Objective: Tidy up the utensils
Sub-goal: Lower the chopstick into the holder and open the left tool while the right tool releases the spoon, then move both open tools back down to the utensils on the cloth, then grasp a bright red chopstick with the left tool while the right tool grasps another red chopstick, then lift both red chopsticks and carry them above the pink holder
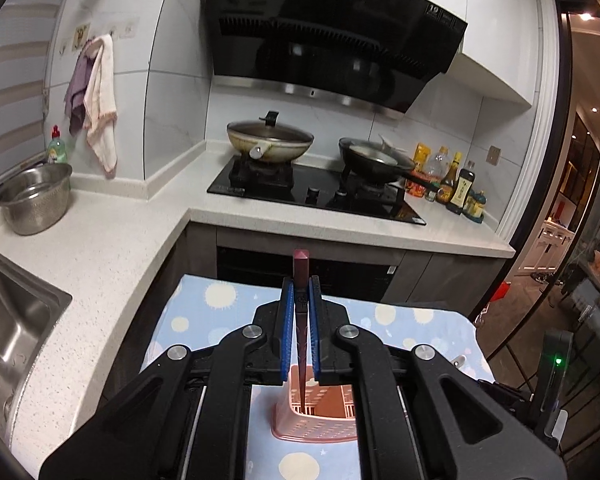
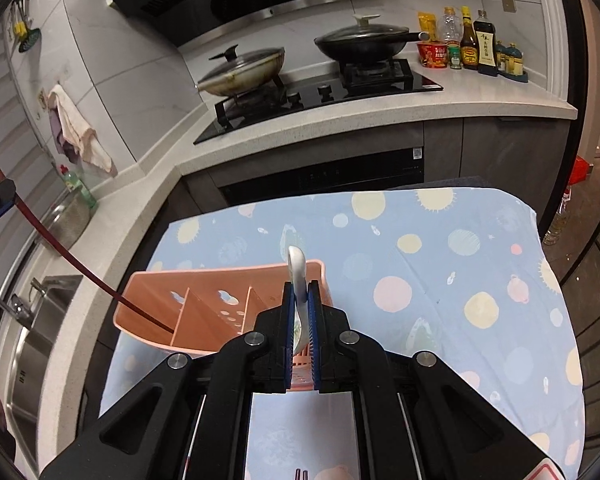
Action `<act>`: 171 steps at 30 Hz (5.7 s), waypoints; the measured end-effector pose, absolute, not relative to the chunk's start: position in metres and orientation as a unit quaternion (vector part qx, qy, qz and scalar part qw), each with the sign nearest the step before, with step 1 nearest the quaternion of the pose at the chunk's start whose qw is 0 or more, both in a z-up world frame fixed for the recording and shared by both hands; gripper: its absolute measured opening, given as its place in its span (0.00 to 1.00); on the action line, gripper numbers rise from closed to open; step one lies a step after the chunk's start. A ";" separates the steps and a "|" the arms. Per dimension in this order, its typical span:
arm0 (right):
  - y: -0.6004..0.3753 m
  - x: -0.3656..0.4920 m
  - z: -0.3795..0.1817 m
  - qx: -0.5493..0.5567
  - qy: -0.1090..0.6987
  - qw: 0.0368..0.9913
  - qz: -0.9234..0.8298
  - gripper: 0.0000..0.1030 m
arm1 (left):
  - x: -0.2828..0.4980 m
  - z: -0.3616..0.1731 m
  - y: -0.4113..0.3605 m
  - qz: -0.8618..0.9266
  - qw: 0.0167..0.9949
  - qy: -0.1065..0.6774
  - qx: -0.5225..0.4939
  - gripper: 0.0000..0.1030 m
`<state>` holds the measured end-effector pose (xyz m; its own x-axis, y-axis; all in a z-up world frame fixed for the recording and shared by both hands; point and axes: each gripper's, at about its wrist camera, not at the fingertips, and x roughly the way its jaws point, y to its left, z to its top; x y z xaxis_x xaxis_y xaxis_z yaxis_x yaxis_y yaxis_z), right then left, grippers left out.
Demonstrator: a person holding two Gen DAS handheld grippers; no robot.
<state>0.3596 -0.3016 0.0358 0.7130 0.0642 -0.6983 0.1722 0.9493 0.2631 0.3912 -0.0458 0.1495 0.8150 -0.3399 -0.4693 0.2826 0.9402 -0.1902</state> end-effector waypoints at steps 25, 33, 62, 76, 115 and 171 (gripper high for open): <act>-0.294 0.236 0.050 0.154 0.358 0.920 -0.047 0.34 | 0.310 0.112 -0.007 -0.120 0.948 0.290 -0.049 0.51; -0.281 0.149 0.005 0.146 0.407 0.900 -0.057 0.35 | 0.243 0.057 0.001 -0.112 0.931 0.346 -0.041 0.51; -0.217 0.038 -0.089 0.099 0.544 0.833 0.013 0.28 | 0.102 -0.072 -0.002 -0.136 0.867 0.480 -0.004 0.51; -0.237 0.042 -0.094 0.131 0.540 0.831 -0.014 0.17 | 0.100 -0.089 -0.006 -0.138 0.855 0.500 0.006 0.51; -0.235 0.050 -0.055 0.127 0.479 0.869 -0.012 0.07 | 0.095 -0.065 -0.001 -0.164 0.865 0.474 -0.018 0.07; -0.301 0.317 0.164 0.179 0.227 0.957 0.009 0.07 | 0.360 0.200 -0.069 -0.207 0.957 0.187 -0.081 0.07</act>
<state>0.3174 -0.3010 0.1645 0.8966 0.0991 -0.4317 0.0634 0.9358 0.3467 0.3596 -0.0692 0.2002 0.8444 -0.4259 -0.3249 0.3650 0.9014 -0.2331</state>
